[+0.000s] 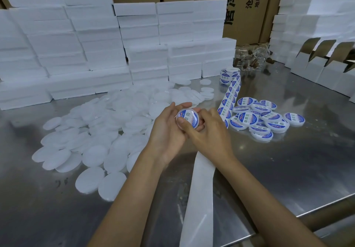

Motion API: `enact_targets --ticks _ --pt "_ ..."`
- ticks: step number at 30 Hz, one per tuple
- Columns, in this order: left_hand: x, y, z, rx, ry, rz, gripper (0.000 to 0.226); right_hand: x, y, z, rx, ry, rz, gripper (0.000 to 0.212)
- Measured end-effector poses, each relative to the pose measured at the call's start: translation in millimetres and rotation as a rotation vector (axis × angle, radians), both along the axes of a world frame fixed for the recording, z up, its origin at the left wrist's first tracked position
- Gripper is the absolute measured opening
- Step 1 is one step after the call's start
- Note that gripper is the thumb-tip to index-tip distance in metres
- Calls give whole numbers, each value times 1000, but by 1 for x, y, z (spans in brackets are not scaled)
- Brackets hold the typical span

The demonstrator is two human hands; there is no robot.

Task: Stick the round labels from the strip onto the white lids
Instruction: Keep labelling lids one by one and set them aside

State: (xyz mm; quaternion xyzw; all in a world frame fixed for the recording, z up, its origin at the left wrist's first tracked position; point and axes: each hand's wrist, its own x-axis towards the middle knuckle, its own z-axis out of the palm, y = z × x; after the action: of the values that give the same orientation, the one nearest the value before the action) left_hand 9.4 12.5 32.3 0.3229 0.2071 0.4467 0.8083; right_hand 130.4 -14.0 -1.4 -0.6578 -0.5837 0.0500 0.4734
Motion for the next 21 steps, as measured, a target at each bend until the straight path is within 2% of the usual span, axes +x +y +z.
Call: enact_targets --ticks 3,5,9,12,16,18,21 --pt "-2 0 2 -11 8 -15 36 2 1 -1 78 -4 6 29" --pt "-1 -1 3 -6 -1 -33 31 2 1 -2 130 1 0 26" --pt "5 1 -3 42 35 -27 20 3 3 -2 109 43 -10 43" --pt "7 2 -7 147 185 -2 36 5 5 -4 63 76 -5 43" --pt "-4 2 -11 534 647 80 50 12 6 -5 62 113 -7 38" --pt "-7 3 -11 595 702 121 51 15 5 -5 63 128 27 36" --pt "-8 1 -8 550 666 164 47 15 3 -3 71 218 119 35"
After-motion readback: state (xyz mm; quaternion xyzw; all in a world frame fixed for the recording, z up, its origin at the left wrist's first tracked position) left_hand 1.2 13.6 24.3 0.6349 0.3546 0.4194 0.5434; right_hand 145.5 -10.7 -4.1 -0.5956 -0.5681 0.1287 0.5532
